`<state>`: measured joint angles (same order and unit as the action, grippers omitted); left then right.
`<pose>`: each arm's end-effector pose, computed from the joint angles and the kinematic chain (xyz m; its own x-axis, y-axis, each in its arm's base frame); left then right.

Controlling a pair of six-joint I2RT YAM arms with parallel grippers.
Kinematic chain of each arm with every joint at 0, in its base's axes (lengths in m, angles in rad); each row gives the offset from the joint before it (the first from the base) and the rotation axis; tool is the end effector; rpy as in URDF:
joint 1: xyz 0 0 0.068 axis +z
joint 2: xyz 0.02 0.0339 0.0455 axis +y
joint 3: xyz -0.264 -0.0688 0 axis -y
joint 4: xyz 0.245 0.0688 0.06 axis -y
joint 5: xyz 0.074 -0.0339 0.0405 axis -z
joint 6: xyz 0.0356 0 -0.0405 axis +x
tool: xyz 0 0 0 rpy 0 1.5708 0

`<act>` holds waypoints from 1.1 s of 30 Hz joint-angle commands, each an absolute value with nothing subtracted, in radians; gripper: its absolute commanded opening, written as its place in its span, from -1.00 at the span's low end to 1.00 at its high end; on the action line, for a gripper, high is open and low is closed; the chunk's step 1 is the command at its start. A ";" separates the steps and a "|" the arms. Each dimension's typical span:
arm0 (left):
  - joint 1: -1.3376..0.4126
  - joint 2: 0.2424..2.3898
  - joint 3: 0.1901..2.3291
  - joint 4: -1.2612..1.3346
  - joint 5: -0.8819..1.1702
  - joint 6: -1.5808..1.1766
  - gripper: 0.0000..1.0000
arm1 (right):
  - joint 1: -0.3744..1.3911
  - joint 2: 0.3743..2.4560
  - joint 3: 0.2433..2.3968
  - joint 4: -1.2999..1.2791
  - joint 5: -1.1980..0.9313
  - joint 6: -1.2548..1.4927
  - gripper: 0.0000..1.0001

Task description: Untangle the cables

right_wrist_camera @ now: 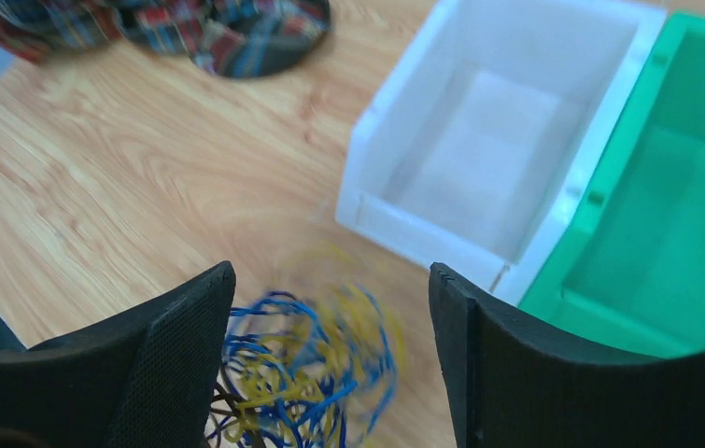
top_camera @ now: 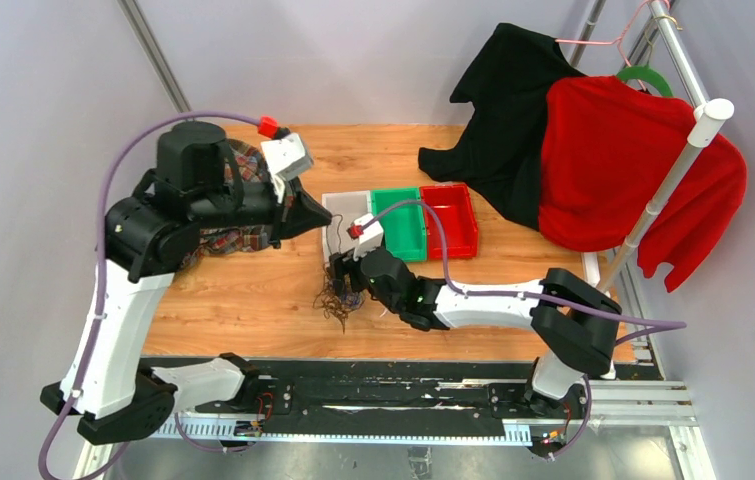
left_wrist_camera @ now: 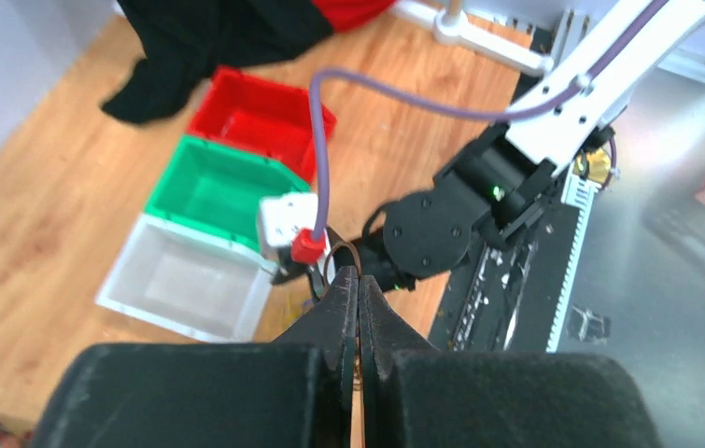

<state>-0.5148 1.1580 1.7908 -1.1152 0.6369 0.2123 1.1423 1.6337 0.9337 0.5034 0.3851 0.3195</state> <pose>0.1350 -0.1007 0.5010 -0.2147 0.3161 -0.9241 0.9203 0.3823 -0.0830 0.1649 0.3288 0.2441 -0.2937 0.0575 -0.9542 -0.6295 0.7395 0.2384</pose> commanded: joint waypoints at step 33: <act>-0.520 1.281 2.341 -0.592 -0.031 0.311 -0.99 | 1.135 1.420 0.454 0.433 0.547 0.527 0.49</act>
